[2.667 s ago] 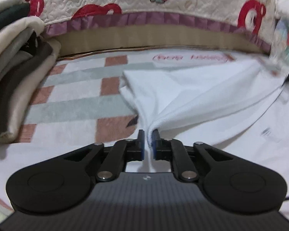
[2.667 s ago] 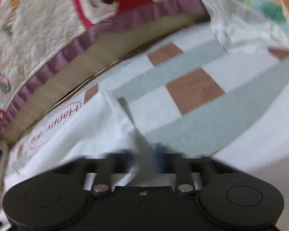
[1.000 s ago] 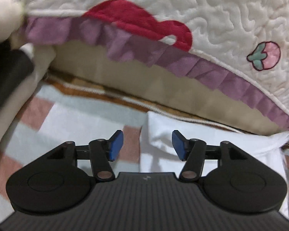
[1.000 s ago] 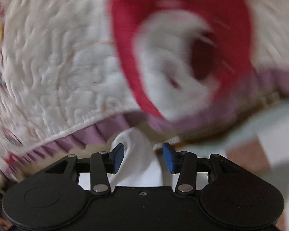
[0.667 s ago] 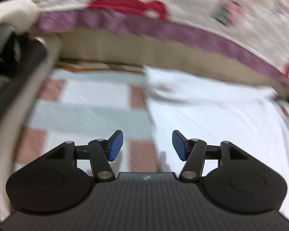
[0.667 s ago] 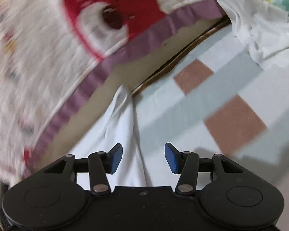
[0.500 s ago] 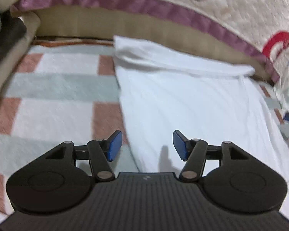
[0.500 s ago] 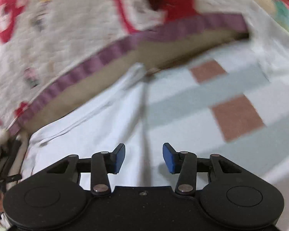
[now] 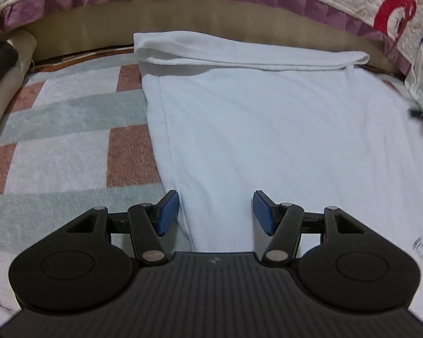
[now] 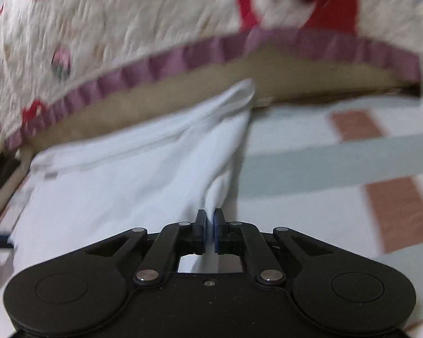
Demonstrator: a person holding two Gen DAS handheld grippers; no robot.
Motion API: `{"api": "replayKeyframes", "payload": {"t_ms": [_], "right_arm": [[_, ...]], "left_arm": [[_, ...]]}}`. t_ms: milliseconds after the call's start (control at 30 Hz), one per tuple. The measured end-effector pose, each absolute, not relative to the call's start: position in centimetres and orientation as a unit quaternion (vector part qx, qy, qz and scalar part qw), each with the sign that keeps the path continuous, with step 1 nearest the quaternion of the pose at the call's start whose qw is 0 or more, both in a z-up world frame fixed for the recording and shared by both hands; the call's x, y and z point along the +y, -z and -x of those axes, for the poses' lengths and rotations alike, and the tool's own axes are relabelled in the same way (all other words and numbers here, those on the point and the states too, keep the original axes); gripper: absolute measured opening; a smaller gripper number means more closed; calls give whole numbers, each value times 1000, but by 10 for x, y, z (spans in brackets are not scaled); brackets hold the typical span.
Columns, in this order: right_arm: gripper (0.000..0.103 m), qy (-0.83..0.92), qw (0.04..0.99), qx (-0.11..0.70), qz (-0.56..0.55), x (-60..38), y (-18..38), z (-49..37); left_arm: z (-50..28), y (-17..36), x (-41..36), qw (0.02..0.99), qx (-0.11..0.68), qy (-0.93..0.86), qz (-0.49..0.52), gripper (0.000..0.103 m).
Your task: Fold clothes
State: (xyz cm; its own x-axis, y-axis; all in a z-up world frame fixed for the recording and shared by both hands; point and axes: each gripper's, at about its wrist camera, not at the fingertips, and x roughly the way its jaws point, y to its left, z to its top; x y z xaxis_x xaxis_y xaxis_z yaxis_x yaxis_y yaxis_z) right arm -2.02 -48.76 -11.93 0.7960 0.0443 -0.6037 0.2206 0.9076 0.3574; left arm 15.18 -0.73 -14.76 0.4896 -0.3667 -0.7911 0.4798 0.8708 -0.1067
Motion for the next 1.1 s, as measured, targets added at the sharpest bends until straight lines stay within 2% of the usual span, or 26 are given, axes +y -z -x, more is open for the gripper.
{"api": "replayKeyframes", "payload": {"t_ms": [133,300,367,433,500,567,600,633,700,867,1000,1100], "right_arm": [[4,94,911,313,-250,-518,115,38],[4,160,901,336,-224,-528,108,50],[13,191,893,331,-237,-542,103,67],[14,216,876,317,-293,-562,101,93],[34,245,850,301,-357,-581,101,124],[39,271,837,268,-391,-595,97,160],[42,276,835,258,-399,-604,97,177],[44,278,834,250,-406,-614,96,195],[45,300,828,258,-397,-636,102,222],[47,367,825,308,-298,-684,120,258],[61,367,825,287,-321,-710,141,263],[62,372,825,287,-316,-721,158,247]], "left_arm": [[-142,153,-4,865,432,239,-87,57],[-136,149,8,863,447,224,-72,58],[-131,149,15,863,449,223,-61,58],[-126,148,21,863,451,222,-51,59],[-122,146,24,860,457,223,-45,60],[-118,145,25,855,464,226,-41,61],[-116,144,26,853,467,229,-40,59],[-115,143,24,851,468,235,-44,47],[-110,142,19,843,474,245,-66,5],[-100,135,11,855,460,222,-90,6],[-97,138,7,858,459,208,-103,6],[-98,140,4,857,462,203,-107,6]]}}
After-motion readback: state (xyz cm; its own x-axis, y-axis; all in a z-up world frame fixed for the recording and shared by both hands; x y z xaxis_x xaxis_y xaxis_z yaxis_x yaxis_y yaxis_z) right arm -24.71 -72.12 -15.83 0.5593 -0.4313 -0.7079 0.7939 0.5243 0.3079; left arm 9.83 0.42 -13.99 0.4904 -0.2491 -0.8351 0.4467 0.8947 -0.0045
